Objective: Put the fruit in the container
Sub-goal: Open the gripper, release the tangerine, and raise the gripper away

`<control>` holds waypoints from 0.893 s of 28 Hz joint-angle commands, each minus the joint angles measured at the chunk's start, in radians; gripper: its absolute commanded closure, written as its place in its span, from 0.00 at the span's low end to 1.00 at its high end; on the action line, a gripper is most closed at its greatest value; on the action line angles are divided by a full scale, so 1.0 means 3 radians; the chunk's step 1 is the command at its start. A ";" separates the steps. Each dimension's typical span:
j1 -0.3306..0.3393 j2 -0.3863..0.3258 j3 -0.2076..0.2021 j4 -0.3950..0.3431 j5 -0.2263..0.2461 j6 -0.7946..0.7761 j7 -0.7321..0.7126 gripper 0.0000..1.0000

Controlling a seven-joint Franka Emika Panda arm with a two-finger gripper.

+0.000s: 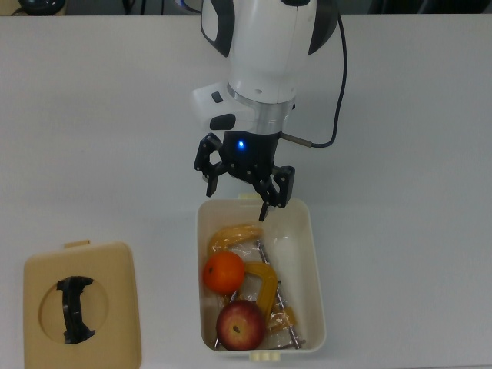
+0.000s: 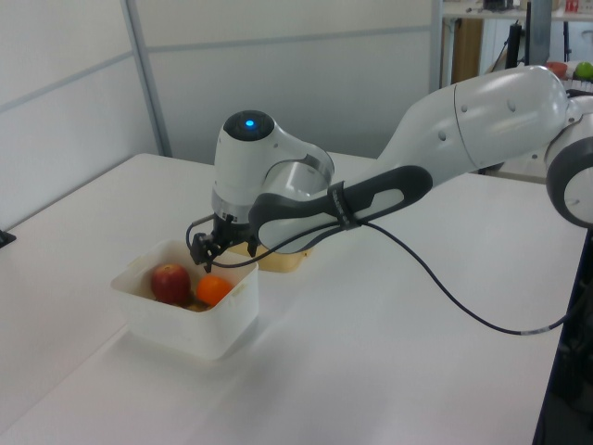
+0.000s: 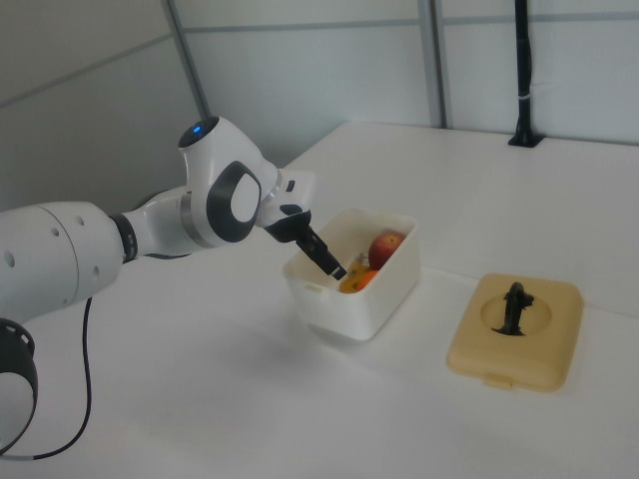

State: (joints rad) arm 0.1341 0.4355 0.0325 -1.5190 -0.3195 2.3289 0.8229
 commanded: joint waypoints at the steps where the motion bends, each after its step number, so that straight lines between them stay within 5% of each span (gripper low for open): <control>1: 0.0013 -0.0071 0.0009 0.0022 -0.0029 -0.0139 -0.0093 0.00; 3: 0.0013 -0.0076 0.0014 0.0016 0.0037 -0.0297 -0.0369 0.00; 6: 0.0008 -0.0091 0.0004 0.0042 0.0425 -0.0614 -0.1033 0.00; 10: -0.0002 -0.0102 -0.0027 0.0149 0.0671 -0.1164 -0.1657 0.00; 25: -0.0349 -0.0413 -0.0037 0.0277 0.0681 -0.2133 -0.2333 0.00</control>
State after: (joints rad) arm 0.0690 0.3711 0.0260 -1.4261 -0.1410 1.7507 0.1940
